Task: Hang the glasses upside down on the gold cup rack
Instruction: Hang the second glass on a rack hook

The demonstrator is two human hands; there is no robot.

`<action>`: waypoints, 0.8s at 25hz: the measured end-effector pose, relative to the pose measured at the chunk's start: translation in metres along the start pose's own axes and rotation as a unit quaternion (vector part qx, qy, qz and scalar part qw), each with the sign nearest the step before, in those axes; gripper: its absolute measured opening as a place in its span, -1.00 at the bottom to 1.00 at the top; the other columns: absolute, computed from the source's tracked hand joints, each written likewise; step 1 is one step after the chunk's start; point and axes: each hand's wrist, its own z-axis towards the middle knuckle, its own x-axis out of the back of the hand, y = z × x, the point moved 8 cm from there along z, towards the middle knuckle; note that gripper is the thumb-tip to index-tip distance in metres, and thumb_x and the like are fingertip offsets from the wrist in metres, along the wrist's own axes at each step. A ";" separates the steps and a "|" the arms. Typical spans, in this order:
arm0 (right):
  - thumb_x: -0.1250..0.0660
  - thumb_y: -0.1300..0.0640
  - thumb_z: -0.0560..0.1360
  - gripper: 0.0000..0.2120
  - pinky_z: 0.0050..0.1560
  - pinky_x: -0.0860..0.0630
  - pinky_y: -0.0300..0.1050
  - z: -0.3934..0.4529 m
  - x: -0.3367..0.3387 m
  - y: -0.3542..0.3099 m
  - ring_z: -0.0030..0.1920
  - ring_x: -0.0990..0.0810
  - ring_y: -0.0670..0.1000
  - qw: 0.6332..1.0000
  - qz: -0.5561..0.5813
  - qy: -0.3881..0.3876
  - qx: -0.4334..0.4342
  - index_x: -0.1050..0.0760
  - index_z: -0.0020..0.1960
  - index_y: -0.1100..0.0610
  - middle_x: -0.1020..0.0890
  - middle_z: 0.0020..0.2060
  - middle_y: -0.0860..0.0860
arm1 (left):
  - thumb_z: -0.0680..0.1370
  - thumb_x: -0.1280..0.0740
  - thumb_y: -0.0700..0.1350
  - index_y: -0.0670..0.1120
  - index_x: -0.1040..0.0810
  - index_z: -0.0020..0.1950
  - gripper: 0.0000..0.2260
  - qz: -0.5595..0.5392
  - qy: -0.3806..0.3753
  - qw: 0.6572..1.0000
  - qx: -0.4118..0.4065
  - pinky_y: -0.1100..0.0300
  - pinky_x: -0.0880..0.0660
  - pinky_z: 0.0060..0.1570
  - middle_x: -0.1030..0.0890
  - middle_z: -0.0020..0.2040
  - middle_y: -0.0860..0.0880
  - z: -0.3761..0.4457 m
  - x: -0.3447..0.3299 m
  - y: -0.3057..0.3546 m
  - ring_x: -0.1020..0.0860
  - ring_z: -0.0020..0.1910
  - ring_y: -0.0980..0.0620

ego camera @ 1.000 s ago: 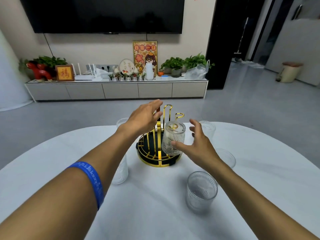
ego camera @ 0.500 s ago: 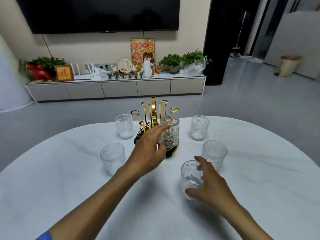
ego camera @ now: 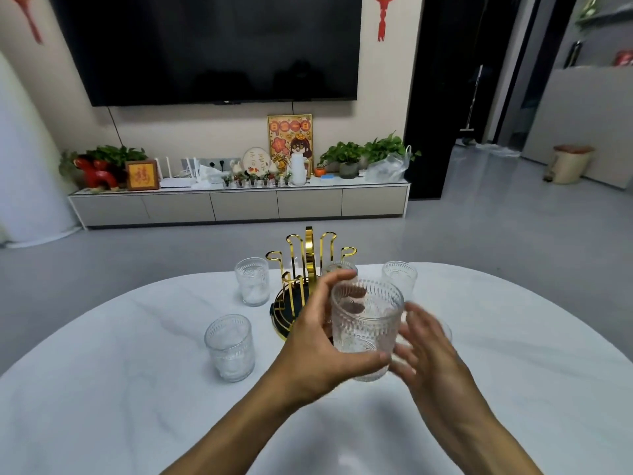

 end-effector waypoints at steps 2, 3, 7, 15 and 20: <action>-0.31 -0.25 0.43 -0.45 -0.04 -0.56 0.12 -0.006 -0.022 0.018 -0.08 -0.65 0.24 0.981 0.075 -0.074 -0.166 -0.55 0.27 0.09 -0.66 0.08 0.20 | 0.23 -0.66 -0.14 0.18 -0.28 0.43 -0.12 -0.049 -0.002 0.999 -0.016 0.11 -0.55 0.13 -0.55 0.25 0.10 0.006 0.001 0.006 -0.54 0.25 0.01; -0.27 -0.27 0.46 -0.41 -0.08 -0.57 0.10 -0.010 -0.034 0.021 -0.13 -0.63 0.24 0.963 0.120 -0.114 -0.213 -0.56 0.26 0.16 -0.64 0.08 0.23 | 0.23 -0.65 -0.16 0.17 -0.28 0.44 -0.11 -0.055 -0.009 0.998 -0.023 0.11 -0.53 0.15 -0.55 0.26 0.07 0.009 -0.003 0.010 -0.54 0.26 0.00; -0.38 -0.08 0.41 -0.59 -0.14 -0.64 0.05 0.015 -0.037 -0.003 -0.12 -0.67 0.19 0.958 0.212 -0.072 -0.179 -0.66 0.07 0.21 -0.67 0.07 0.23 | 0.27 -0.63 -0.08 0.13 -0.32 0.43 -0.19 0.013 -0.051 0.998 -0.039 0.22 -0.43 0.24 -0.54 0.29 0.14 0.027 -0.011 0.019 -0.49 0.30 0.13; -0.59 -0.08 0.26 -0.51 0.02 -0.57 -0.05 0.146 -0.015 -0.153 0.12 -0.60 0.03 0.914 -0.278 0.125 0.267 -0.52 0.12 -0.01 -0.62 0.09 -0.03 | 0.61 -0.22 0.07 0.04 -0.37 0.44 -0.60 0.349 -0.002 0.936 0.054 0.09 -0.28 0.23 -0.40 0.46 -0.02 0.144 0.087 -0.037 -0.33 0.40 -0.01; -0.58 -0.22 0.11 -0.40 -0.17 -0.54 -0.27 0.199 -0.038 -0.116 -0.09 -0.62 -0.12 0.863 -0.440 -0.011 0.249 -0.48 0.07 -0.10 -0.62 0.07 -0.07 | 0.55 -0.30 0.11 0.11 -0.46 0.35 -0.63 0.291 -0.009 0.951 0.099 0.15 -0.33 -0.06 -0.47 0.39 -0.04 0.160 0.099 -0.081 -0.40 0.09 0.08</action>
